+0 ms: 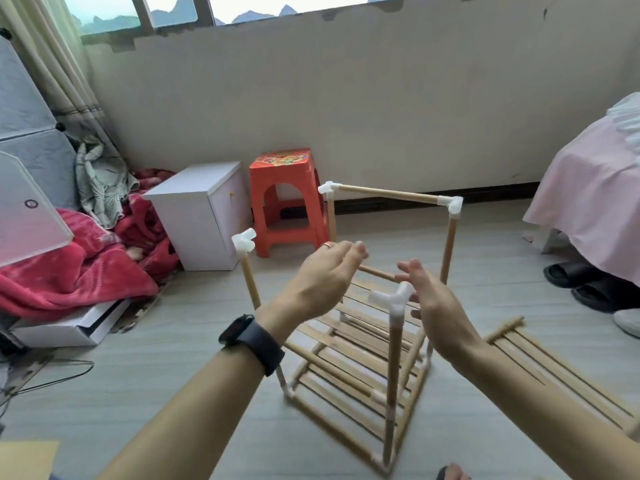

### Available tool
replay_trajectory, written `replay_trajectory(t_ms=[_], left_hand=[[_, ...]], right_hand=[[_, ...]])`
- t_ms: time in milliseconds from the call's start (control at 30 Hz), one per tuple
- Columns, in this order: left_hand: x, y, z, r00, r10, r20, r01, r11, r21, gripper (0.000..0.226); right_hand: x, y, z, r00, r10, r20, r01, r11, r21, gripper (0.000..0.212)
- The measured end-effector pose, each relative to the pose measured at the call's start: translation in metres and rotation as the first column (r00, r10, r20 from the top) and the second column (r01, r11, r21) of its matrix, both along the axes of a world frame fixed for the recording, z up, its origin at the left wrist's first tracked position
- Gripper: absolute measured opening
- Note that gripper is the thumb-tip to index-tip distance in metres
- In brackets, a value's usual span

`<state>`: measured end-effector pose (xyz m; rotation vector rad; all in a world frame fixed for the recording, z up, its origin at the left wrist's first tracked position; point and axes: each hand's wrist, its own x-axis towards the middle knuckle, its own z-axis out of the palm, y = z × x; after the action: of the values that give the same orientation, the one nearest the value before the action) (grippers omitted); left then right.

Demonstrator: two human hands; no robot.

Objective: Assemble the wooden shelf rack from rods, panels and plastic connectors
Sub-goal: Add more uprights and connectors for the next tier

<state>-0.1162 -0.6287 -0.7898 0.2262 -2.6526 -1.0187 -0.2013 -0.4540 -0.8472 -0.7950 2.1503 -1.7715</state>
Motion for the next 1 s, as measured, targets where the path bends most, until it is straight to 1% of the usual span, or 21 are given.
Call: replay_trajectory(t_ms=[33,67,100,133,167,200,233,267,300,333,400,433,533,600,667,700,767,800,867,933,1000], left_hand=[[-0.005,-0.012,0.003,0.994,0.102,-0.049,-0.105,0.992,-0.069,0.044],[-0.008,-0.027,0.006,0.973,0.217,-0.081,-0.228,0.958,-0.171,0.04],[-0.009,-0.044,0.005,0.936,0.338,-0.094,-0.35,0.877,-0.33,0.04],[-0.008,-0.062,0.003,0.89,0.446,-0.092,-0.428,0.75,-0.505,0.042],[-0.004,-0.08,-0.001,0.843,0.533,-0.069,-0.453,0.635,-0.626,0.042],[0.001,-0.096,-0.006,0.802,0.597,-0.023,-0.447,0.574,-0.687,0.04],[0.006,-0.11,-0.012,0.781,0.624,0.033,-0.439,0.585,-0.682,0.033],[0.013,-0.119,-0.018,0.786,0.613,0.079,-0.448,0.653,-0.611,0.024],[0.02,-0.125,-0.024,0.812,0.575,0.097,-0.463,0.738,-0.491,0.015],[0.026,-0.128,-0.031,0.844,0.534,0.059,-0.471,0.789,-0.395,0.012],[0.036,-0.124,-0.04,0.876,0.478,-0.06,-0.465,0.806,-0.367,0.014],[0.039,-0.119,-0.042,0.889,0.447,-0.096,-0.449,0.816,-0.363,0.018],[0.039,-0.102,-0.048,0.924,0.361,-0.125,-0.381,0.862,-0.334,0.024],[0.037,-0.097,-0.053,0.917,0.368,-0.157,-0.399,0.867,-0.298,0.022],[0.036,-0.096,-0.057,0.894,0.406,-0.193,-0.442,0.871,-0.216,0.028],[0.036,-0.097,-0.06,0.887,0.416,-0.2,-0.448,0.88,-0.158,0.031],[0.037,-0.093,-0.063,0.895,0.404,-0.187,-0.405,0.914,0.032,0.032],[0.035,-0.087,-0.064,0.903,0.386,-0.188,-0.352,0.916,0.19,0.035],[0.027,-0.074,-0.067,0.884,0.403,-0.237,-0.257,0.842,0.475,0.04],[0.016,-0.069,-0.068,0.829,0.509,-0.23,-0.29,0.745,0.601,0.036],[0.006,-0.071,-0.068,0.775,0.609,-0.166,-0.371,0.653,0.66,0.03]], right_hand=[[0.008,0.003,0.003,0.998,0.048,-0.051,-0.05,0.998,-0.026,0.062],[0.012,0.006,0.006,0.989,0.065,-0.135,-0.065,0.998,0.001,0.056],[0.013,0.009,0.007,0.972,0.054,-0.23,-0.039,0.997,0.07,0.049],[0.012,0.012,0.006,0.943,0.031,-0.33,0.019,0.989,0.147,0.042],[0.009,0.014,0.003,0.905,0.009,-0.424,0.081,0.978,0.194,0.035],[0.004,0.015,0.0,0.866,-0.008,-0.5,0.127,0.971,0.203,0.032],[-0.003,0.015,-0.003,0.837,-0.022,-0.547,0.154,0.968,0.197,0.028],[-0.01,0.014,-0.004,0.817,-0.037,-0.575,0.176,0.966,0.188,0.024],[-0.019,0.012,-0.005,0.798,-0.058,-0.6,0.207,0.961,0.182,0.021],[-0.028,0.009,-0.006,0.776,-0.088,-0.624,0.247,0.954,0.172,0.019],[-0.05,0.005,-0.007,0.748,-0.171,-0.641,0.333,0.932,0.14,0.018],[-0.061,0.004,-0.006,0.756,-0.222,-0.615,0.367,0.923,0.119,0.018],[-0.095,0.002,0.0,0.85,-0.323,-0.417,0.389,0.918,0.082,0.02],[-0.109,-0.001,0.005,0.888,-0.356,-0.29,0.387,0.921,0.053,0.029],[-0.11,-0.007,0.003,0.879,-0.416,-0.235,0.431,0.902,0.015,0.032],[-0.108,-0.009,0.0,0.874,-0.441,-0.205,0.445,0.895,-0.028,0.025],[-0.1,-0.01,-0.008,0.889,-0.445,-0.106,0.429,0.892,-0.144,0.016],[-0.099,-0.008,-0.012,0.902,-0.425,-0.079,0.407,0.895,-0.183,0.019],[-0.102,-0.003,-0.014,0.926,-0.374,-0.044,0.359,0.913,-0.195,0.026],[-0.108,0.0,-0.011,0.952,-0.305,0.033,0.306,0.936,-0.175,0.029],[-0.112,0.002,-0.008,0.97,-0.221,0.097,0.234,0.959,-0.158,0.026]])
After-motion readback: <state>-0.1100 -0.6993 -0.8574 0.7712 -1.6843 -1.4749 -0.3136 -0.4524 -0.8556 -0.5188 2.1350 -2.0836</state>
